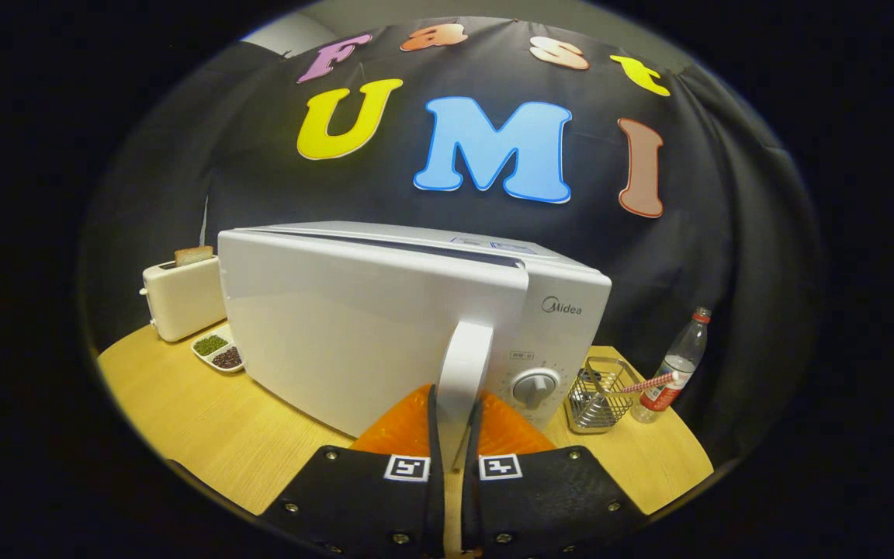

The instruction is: Open the microwave, put the food inside, and close the microwave door.

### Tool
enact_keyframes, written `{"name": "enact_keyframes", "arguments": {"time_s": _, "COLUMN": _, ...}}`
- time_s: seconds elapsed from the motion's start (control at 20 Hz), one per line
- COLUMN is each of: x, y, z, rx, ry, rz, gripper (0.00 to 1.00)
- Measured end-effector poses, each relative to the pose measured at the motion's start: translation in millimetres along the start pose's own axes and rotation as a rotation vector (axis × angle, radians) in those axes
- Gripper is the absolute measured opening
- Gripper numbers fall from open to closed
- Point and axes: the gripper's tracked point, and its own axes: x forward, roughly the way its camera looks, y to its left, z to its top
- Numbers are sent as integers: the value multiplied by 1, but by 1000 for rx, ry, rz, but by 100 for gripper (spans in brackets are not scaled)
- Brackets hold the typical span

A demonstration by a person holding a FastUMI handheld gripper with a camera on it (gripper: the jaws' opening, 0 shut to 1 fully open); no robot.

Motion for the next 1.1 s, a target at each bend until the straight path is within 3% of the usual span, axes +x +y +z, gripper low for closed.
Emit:
{"name": "enact_keyframes", "arguments": {"time_s": 0.3, "x": -30, "y": 18, "z": -7, "rx": 61, "ry": 44, "rz": 32, "gripper": 10}}
{"name": "enact_keyframes", "arguments": {"time_s": 0.55, "x": -60, "y": 40, "z": -14, "rx": 82, "ry": 75, "rz": 71, "gripper": 22}}
{"name": "enact_keyframes", "arguments": {"time_s": 1.1, "x": -115, "y": 72, "z": -27, "rx": 80, "ry": 90, "rz": 70, "gripper": 23}}
